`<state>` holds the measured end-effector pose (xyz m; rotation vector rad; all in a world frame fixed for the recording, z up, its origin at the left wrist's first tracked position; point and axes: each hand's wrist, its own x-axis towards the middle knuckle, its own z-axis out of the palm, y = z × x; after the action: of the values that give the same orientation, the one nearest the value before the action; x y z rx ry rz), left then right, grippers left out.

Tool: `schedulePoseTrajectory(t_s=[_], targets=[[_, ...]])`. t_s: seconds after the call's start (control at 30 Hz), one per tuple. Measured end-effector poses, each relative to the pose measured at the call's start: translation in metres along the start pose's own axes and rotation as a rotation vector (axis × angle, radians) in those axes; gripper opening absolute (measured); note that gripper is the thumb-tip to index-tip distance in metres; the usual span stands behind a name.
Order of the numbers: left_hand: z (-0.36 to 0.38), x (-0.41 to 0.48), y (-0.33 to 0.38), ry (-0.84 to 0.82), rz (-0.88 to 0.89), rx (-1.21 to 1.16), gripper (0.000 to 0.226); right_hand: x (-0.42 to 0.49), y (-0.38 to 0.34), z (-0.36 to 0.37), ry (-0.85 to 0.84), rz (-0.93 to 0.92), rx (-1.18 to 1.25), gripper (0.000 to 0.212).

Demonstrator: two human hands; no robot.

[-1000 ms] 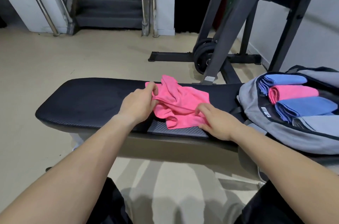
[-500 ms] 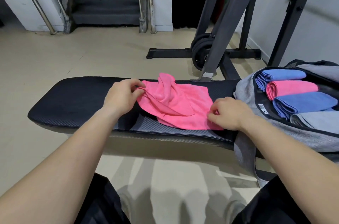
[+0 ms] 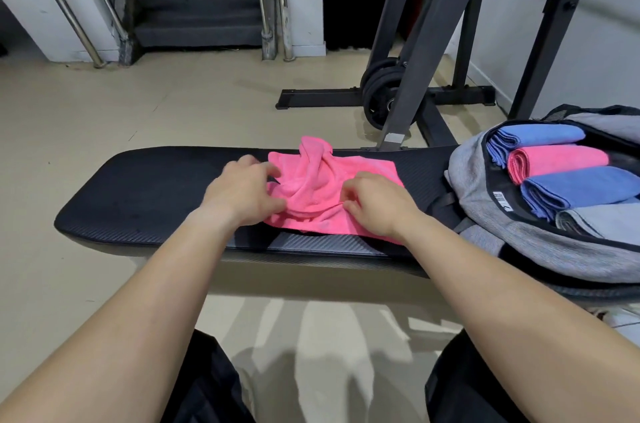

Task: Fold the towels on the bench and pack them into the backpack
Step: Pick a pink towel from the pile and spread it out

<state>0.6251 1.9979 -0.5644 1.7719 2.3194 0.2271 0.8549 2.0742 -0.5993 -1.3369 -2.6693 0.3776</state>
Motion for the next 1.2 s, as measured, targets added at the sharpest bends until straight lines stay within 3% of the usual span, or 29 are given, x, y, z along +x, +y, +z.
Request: schedulePoseTrajectory(t_s=[0.13,0.33,0.5,0.57,0.73,0.9,0.97,1.07,1.2], targets=[[0.013,-0.002,0.042,0.07,0.25,-0.087,0.049,0.0,-0.004,-0.003,0.052,-0.028,0.094,0.01],[0.037,0.011,0.06,-0.032,0.299,-0.223,0.011,-0.003,0.006,-0.005,0.095,-0.027,0.225,0.006],[0.036,0.02,0.055,0.007,0.257,-0.337,0.016,-0.014,0.023,-0.011,-0.017,0.105,0.132,0.048],[0.038,0.023,0.052,0.02,0.251,-0.36,0.017,-0.021,0.031,-0.013,-0.102,0.153,0.036,0.052],[0.037,0.025,0.046,0.111,0.226,-0.358,0.006,-0.039,0.048,-0.015,-0.152,0.191,-0.077,0.04],[0.034,0.019,0.055,0.098,0.242,-0.355,0.022,-0.059,0.051,-0.022,-0.181,0.249,-0.265,0.045],[0.035,0.015,0.062,0.068,0.247,-0.362,0.014,-0.065,0.051,-0.022,-0.19,0.231,-0.241,0.043],[0.036,0.011,0.07,0.075,0.252,-0.339,0.023,-0.07,0.051,-0.024,-0.228,0.195,-0.14,0.039],[0.038,0.008,0.078,0.125,0.279,-0.38,0.017,-0.075,0.052,-0.022,-0.252,0.124,-0.104,0.022]])
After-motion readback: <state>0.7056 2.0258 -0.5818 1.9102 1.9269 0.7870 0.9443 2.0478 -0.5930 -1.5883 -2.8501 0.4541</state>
